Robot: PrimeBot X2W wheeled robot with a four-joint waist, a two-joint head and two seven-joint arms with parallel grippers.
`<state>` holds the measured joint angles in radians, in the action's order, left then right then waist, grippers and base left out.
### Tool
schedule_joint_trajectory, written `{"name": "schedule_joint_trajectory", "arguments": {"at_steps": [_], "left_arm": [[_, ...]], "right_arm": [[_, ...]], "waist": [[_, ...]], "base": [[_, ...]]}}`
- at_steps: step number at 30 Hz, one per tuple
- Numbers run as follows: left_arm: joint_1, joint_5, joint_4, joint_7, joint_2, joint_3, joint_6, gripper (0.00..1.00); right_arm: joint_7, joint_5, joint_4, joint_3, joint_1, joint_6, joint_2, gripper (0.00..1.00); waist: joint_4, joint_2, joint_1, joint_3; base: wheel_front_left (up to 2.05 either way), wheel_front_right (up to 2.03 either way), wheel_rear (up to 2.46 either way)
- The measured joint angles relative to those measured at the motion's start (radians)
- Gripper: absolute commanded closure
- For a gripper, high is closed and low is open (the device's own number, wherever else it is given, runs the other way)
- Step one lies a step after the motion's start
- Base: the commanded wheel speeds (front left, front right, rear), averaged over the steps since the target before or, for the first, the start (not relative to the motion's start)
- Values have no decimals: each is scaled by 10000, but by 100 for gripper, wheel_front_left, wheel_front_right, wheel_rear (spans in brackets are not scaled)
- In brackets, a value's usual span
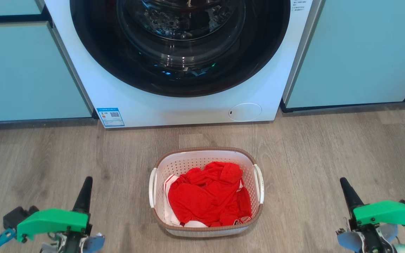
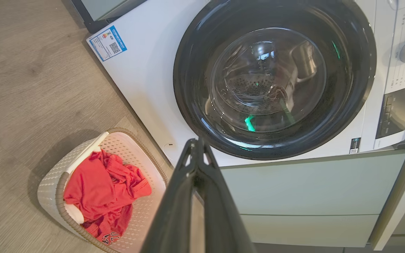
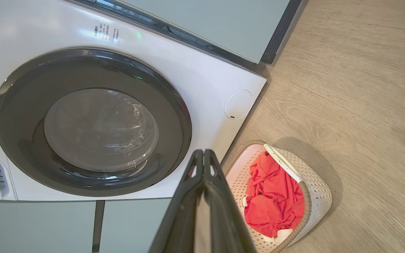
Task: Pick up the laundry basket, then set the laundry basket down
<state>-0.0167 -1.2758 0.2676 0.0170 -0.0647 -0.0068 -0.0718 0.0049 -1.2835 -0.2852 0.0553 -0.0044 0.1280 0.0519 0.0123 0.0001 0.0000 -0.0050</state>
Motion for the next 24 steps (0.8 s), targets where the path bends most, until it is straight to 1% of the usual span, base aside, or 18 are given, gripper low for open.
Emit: {"name": "schedule_joint_trajectory", "arguments": {"at_steps": [23, 24], "left_arm": [[502, -2723, 59, 625, 65, 531, -360, 100], [525, -2851, 67, 627, 73, 546, -430, 100]], "right_arm": [[662, -2731, 46, 387, -365, 0, 4, 100], [683, -2853, 46, 397, -366, 0, 4, 100]], "waist": [[-102, 0, 0, 68], [-106, 0, 0, 70]], "base": [[0, 0, 0], [0, 0, 0]]}}
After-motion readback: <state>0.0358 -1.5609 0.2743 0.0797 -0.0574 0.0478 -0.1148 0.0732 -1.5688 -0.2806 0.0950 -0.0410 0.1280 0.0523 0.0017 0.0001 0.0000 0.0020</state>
